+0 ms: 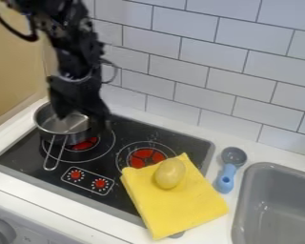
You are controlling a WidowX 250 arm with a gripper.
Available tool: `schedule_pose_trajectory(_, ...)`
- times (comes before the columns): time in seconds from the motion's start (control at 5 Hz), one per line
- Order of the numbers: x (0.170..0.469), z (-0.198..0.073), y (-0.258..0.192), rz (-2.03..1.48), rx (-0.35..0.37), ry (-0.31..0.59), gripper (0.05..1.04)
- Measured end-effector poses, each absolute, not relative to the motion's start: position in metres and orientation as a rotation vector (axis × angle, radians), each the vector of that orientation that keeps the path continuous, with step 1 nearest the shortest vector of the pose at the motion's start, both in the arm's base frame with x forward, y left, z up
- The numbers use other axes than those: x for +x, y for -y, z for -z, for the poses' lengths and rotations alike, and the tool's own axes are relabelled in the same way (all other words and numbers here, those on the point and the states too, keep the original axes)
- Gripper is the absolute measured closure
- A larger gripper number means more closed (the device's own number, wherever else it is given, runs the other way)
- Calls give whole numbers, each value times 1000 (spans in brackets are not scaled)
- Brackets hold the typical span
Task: Move the silver pot to upper right corner of the stove
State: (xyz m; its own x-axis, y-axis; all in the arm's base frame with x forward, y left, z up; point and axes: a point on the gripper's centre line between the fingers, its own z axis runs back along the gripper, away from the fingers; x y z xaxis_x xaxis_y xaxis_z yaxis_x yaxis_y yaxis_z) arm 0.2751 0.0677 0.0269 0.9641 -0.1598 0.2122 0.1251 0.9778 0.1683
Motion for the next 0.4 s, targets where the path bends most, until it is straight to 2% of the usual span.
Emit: schedule_pose_trajectory(0.4,285,-11,-62,178,82,245,91)
